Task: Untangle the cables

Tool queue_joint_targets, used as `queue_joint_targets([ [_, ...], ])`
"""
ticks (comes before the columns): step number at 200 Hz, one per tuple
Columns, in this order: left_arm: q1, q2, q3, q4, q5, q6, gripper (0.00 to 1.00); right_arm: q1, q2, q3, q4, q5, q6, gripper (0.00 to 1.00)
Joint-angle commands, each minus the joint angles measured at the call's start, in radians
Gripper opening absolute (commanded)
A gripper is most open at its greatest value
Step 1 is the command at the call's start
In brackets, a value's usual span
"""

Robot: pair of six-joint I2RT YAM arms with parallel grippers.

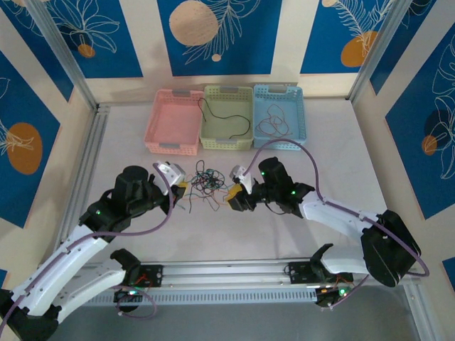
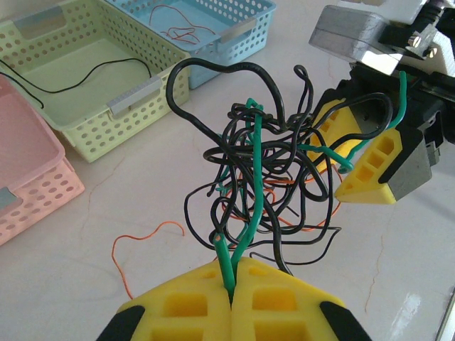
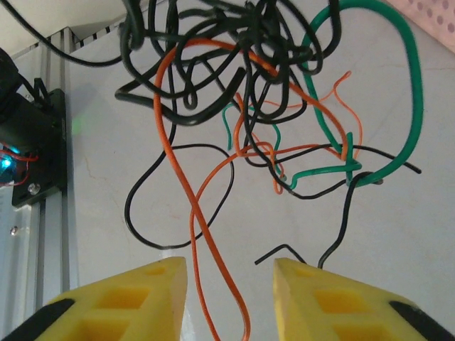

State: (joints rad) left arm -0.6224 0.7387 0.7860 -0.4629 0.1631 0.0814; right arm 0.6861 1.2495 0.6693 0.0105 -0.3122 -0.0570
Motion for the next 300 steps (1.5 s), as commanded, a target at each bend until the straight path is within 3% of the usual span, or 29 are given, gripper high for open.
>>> queue_joint_targets([
  [1, 0.012, -0.005, -0.005, 0.034, 0.015, -0.005, 0.0, 0.003, 0.004, 0.028, -0.015, 0.002, -0.012, 0.24],
  [46, 0.012, -0.01, -0.005, 0.033, 0.003, -0.002, 0.0, -0.028, -0.033, -0.007, 0.034, 0.022, 0.028, 0.0],
  [77, 0.012, -0.02, -0.007, 0.033, -0.018, -0.001, 0.0, -0.11, -0.089, -0.061, 0.103, 0.086, 0.119, 0.0],
  [125, 0.013, -0.055, -0.01, 0.024, -0.14, 0.013, 0.0, -0.379, -0.197, -0.175, 0.156, 0.31, 0.376, 0.0],
  [157, 0.015, -0.089, -0.017, 0.027, -0.234, 0.022, 0.0, -0.586, -0.27, -0.25, 0.099, 0.446, 0.575, 0.0],
  [183, 0.021, -0.118, -0.024, 0.032, -0.305, 0.027, 0.0, -0.754, -0.28, -0.302, 0.09, 0.383, 0.723, 0.0],
  [215, 0.029, -0.156, -0.033, 0.039, -0.413, 0.037, 0.0, -0.836, -0.249, -0.315, 0.076, 0.364, 0.802, 0.0],
  [239, 0.034, -0.183, -0.043, 0.051, -0.453, 0.044, 0.0, -0.846, -0.242, -0.318, 0.08, 0.355, 0.81, 0.0],
  [300, 0.033, -0.166, -0.048, 0.06, -0.372, 0.038, 0.0, -0.836, -0.237, -0.319, 0.158, 0.236, 0.786, 0.0],
])
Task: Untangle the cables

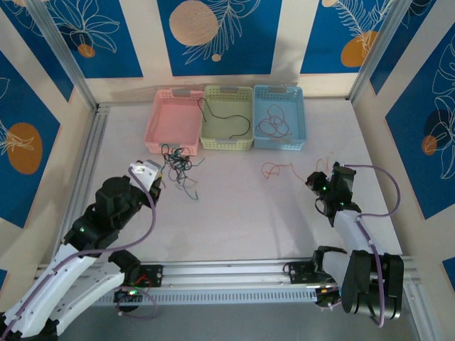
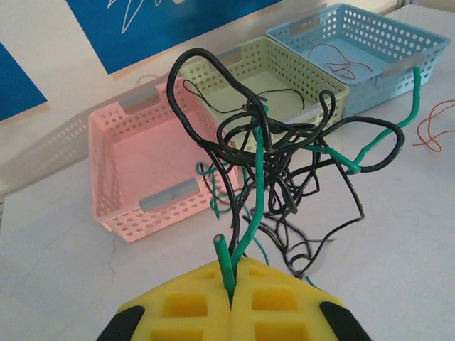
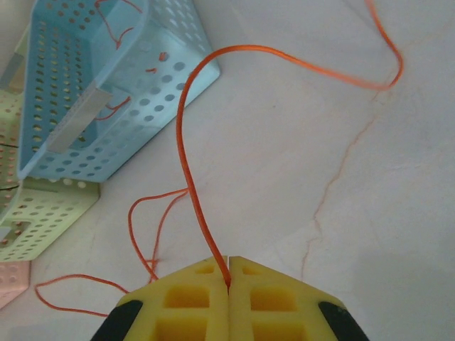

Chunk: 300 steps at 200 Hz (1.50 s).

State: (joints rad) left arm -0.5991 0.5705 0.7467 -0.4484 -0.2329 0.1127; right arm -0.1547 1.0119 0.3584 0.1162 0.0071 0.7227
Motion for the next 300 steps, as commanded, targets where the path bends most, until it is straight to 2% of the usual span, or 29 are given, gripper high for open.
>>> queue_joint_targets([
  [1, 0.01, 0.003, -0.009, 0.045, 0.026, 0.006, 0.0, 0.005, 0.0, -0.008, 0.053, -0.087, 0.006, 0.0],
  [50, 0.01, 0.015, -0.007, 0.04, 0.045, 0.005, 0.0, 0.051, -0.088, 0.041, 0.064, -0.213, 0.0, 0.0],
  [96, 0.01, 0.035, -0.006, 0.04, 0.067, 0.0, 0.0, 0.151, -0.132, 0.267, -0.024, -0.173, -0.002, 0.0],
  [122, 0.011, 0.035, -0.007, 0.039, 0.069, -0.001, 0.0, 0.198, -0.046, 0.431, -0.045, -0.123, -0.02, 0.0],
  [174, 0.01, 0.038, -0.007, 0.038, 0.076, -0.001, 0.0, 0.208, 0.194, 0.808, -0.094, -0.154, 0.018, 0.0],
  [220, 0.01, 0.035, -0.009, 0.039, 0.078, 0.001, 0.0, 0.192, 0.342, 1.117, -0.156, -0.188, 0.065, 0.0],
  [300, 0.011, 0.031, -0.01, 0.041, 0.082, -0.001, 0.0, 0.182, 0.492, 1.475, -0.232, -0.184, 0.089, 0.0],
])
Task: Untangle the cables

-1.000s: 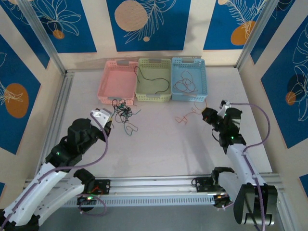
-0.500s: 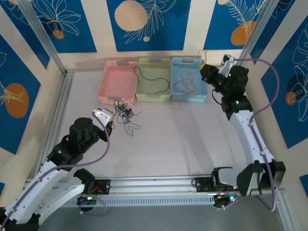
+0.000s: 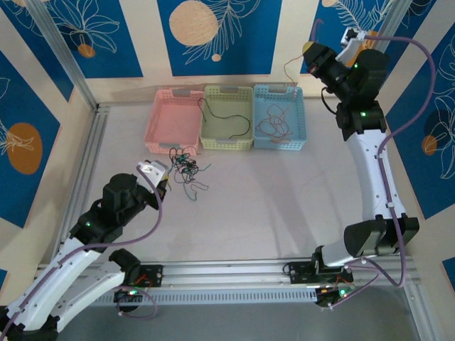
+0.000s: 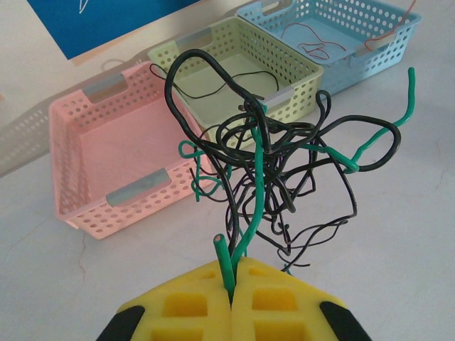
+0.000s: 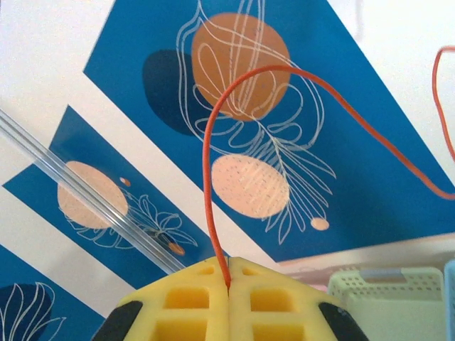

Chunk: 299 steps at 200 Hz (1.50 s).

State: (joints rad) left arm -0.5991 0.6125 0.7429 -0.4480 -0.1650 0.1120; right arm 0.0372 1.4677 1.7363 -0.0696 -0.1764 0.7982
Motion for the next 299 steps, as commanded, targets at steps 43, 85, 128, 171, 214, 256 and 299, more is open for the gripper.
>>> queue_joint_targets([
  [43, 0.01, -0.01, -0.007, 0.043, 0.018, 0.0, 0.0, -0.014, 0.085, 0.198, -0.068, -0.018, 0.036, 0.0],
  [85, 0.011, -0.012, -0.006, 0.041, 0.017, 0.002, 0.0, -0.012, 0.09, 0.252, -0.082, -0.057, 0.06, 0.0],
  [128, 0.01, -0.015, -0.007, 0.043, 0.021, 0.003, 0.0, 0.021, 0.09, 0.242, -0.114, 0.061, -0.062, 0.0],
  [171, 0.01, -0.013, -0.008, 0.044, 0.027, 0.002, 0.0, 0.028, 0.12, 0.194, -0.087, 0.091, -0.089, 0.0],
  [214, 0.009, -0.01, -0.008, 0.043, 0.031, 0.002, 0.0, 0.029, 0.206, 0.177, -0.064, 0.151, -0.16, 0.0],
  [256, 0.009, -0.007, -0.008, 0.043, 0.029, 0.003, 0.0, 0.029, 0.328, 0.152, 0.018, 0.171, -0.22, 0.0],
  [299, 0.009, -0.008, -0.008, 0.041, 0.024, 0.005, 0.0, 0.035, 0.448, 0.128, -0.049, 0.241, -0.221, 0.0],
])
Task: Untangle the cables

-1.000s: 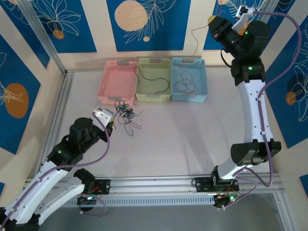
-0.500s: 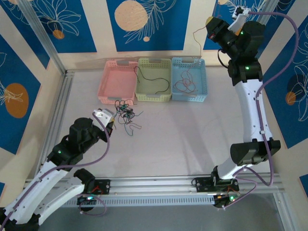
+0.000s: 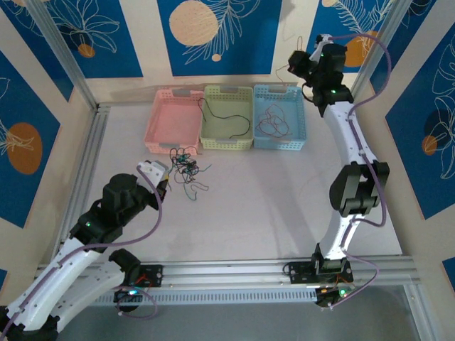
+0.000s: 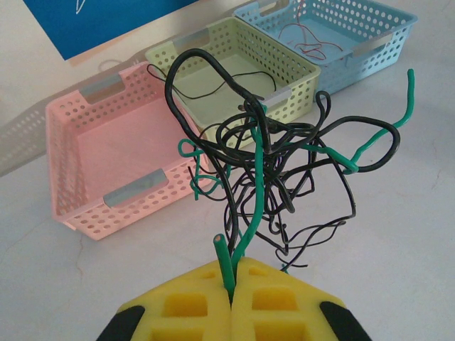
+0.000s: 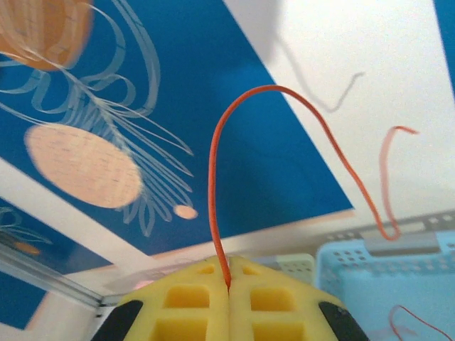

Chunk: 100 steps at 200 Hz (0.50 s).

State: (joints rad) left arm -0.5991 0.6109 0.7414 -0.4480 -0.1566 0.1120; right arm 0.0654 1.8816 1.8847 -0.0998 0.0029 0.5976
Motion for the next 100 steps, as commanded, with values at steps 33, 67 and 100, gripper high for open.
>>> queue_joint_targets([
  [33, 0.009, -0.006, -0.007, 0.039, 0.019, 0.005, 0.0, 0.001, 0.105, -0.074, -0.08, 0.06, 0.031, 0.0],
  [67, 0.009, -0.002, -0.006, 0.041, 0.029, 0.003, 0.0, -0.002, 0.127, -0.155, -0.074, 0.032, 0.087, 0.02],
  [100, 0.009, 0.001, -0.007, 0.04, 0.035, 0.001, 0.0, -0.015, 0.144, -0.124, -0.153, -0.031, 0.104, 0.38],
])
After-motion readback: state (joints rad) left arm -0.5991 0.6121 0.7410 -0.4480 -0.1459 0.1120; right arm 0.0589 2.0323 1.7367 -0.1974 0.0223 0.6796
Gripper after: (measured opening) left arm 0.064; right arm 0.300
